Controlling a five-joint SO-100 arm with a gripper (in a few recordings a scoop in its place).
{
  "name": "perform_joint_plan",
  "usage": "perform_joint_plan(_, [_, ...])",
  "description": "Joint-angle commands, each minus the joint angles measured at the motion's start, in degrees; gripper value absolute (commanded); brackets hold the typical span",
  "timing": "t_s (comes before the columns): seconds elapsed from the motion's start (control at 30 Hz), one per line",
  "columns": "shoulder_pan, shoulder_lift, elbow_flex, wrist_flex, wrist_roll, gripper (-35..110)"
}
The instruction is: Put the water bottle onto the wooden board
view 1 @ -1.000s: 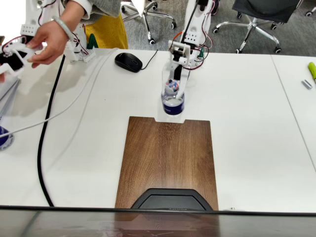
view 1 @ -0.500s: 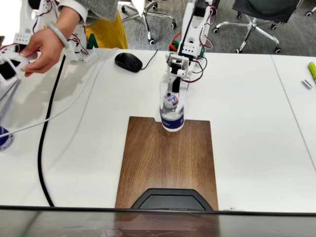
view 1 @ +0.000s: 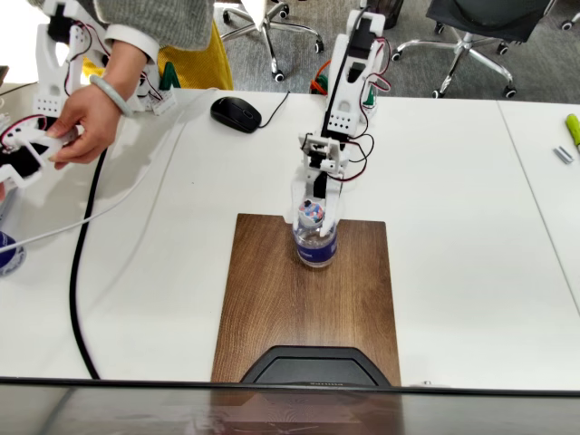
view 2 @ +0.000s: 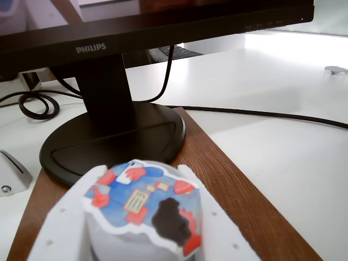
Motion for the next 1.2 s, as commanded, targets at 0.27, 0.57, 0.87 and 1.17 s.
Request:
perform_joint_plan(0.27, [-0.35, -2.11, -5.54, -4.22, 0.26, 0])
perform_joint_plan(0.57, [-0.88, -2.29, -5.54, -3.96, -0.18, 27])
perform_joint_plan(0.87, [-0.44, -1.93, -5.27, -3.78, -0.26, 74])
perform_joint_plan(1.17, [0.00, 0.44, -3.25, -2.72, -5.80, 79])
